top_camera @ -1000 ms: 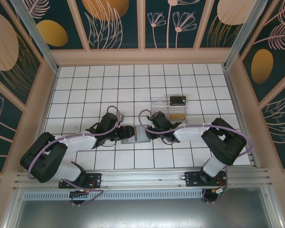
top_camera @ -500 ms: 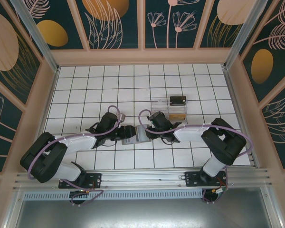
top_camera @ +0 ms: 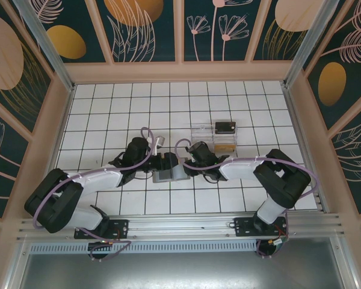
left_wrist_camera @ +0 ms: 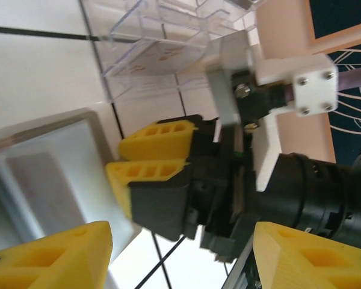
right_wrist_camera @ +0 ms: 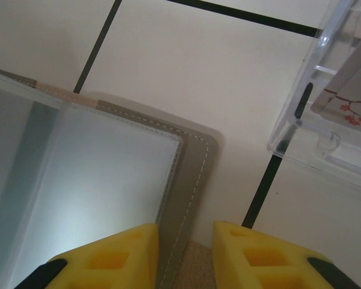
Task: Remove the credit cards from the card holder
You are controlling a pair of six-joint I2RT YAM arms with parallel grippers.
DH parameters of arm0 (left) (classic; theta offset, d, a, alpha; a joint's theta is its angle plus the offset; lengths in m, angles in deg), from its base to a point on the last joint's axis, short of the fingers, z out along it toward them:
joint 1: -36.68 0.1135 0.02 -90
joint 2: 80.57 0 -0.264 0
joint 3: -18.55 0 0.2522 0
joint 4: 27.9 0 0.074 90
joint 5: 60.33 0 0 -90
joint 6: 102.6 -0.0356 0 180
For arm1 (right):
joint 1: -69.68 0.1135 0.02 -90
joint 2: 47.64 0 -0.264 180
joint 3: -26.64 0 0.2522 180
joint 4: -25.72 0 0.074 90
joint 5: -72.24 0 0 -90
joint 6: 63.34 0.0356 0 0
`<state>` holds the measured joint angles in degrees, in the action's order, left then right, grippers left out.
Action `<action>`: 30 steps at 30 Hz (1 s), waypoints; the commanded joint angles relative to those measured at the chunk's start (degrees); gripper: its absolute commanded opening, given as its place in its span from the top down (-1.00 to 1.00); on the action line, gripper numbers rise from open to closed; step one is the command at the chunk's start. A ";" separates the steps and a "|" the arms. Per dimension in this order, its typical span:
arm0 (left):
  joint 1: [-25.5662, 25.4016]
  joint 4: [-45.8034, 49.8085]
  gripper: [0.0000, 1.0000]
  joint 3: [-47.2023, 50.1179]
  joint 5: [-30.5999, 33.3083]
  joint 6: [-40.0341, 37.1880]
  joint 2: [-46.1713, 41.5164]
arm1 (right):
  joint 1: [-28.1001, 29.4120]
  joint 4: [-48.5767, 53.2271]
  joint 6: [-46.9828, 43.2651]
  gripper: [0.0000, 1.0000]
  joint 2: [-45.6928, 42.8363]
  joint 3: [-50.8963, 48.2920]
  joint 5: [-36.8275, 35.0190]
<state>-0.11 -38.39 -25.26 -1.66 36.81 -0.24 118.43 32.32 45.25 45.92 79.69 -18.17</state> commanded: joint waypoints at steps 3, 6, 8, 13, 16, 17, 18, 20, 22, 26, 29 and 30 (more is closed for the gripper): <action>-1.73 -4.51 -0.29 -2.36 -1.97 1.25 3.60 | 0.82 2.41 1.14 0.36 1.52 -0.22 0.12; -2.65 -5.37 -0.28 -3.04 -1.73 1.48 5.27 | 0.65 2.25 1.61 0.36 0.06 -0.83 -1.24; -3.08 -5.75 -0.28 -3.35 -1.61 1.85 6.20 | 0.47 2.19 2.04 0.36 -1.04 -1.36 -2.21; -3.11 -4.21 -0.30 -3.58 -0.28 1.31 4.88 | 0.20 2.17 2.40 0.36 -3.15 -2.06 -3.41; -3.11 0.05 -0.31 -3.63 3.13 -0.60 2.05 | 0.03 2.15 2.68 0.36 -4.03 -2.37 -4.14; -3.04 1.39 -0.31 -3.50 4.65 -1.01 1.05 | 0.03 2.22 2.64 0.36 -4.31 -2.37 -4.23; -3.02 2.47 -0.31 -3.20 5.76 -1.04 0.29 | 0.03 2.28 2.53 0.36 -4.59 -2.30 -4.53; -2.61 4.40 -0.27 -2.38 7.76 -1.07 -0.68 | -0.05 3.01 2.04 0.36 -5.46 -1.88 -5.57; -2.08 5.08 -0.19 -1.15 9.00 -0.39 -1.05 | -0.06 3.87 1.39 0.36 -6.47 -1.24 -6.70; -1.39 4.21 0.02 0.39 10.06 1.11 0.56 | -0.06 4.19 0.16 0.39 -8.42 -0.24 -6.18; -1.35 3.07 0.17 0.20 9.89 2.16 2.86 | -0.10 4.26 -0.46 0.45 -7.62 0.82 -4.47; -1.30 2.89 0.20 0.12 9.85 2.44 3.61 | -0.06 4.30 -0.63 0.47 -7.09 1.09 -4.05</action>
<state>-1.62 -35.75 -25.63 7.26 38.23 1.53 118.43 35.47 45.95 38.90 78.97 -22.82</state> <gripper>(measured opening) 0.406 0.271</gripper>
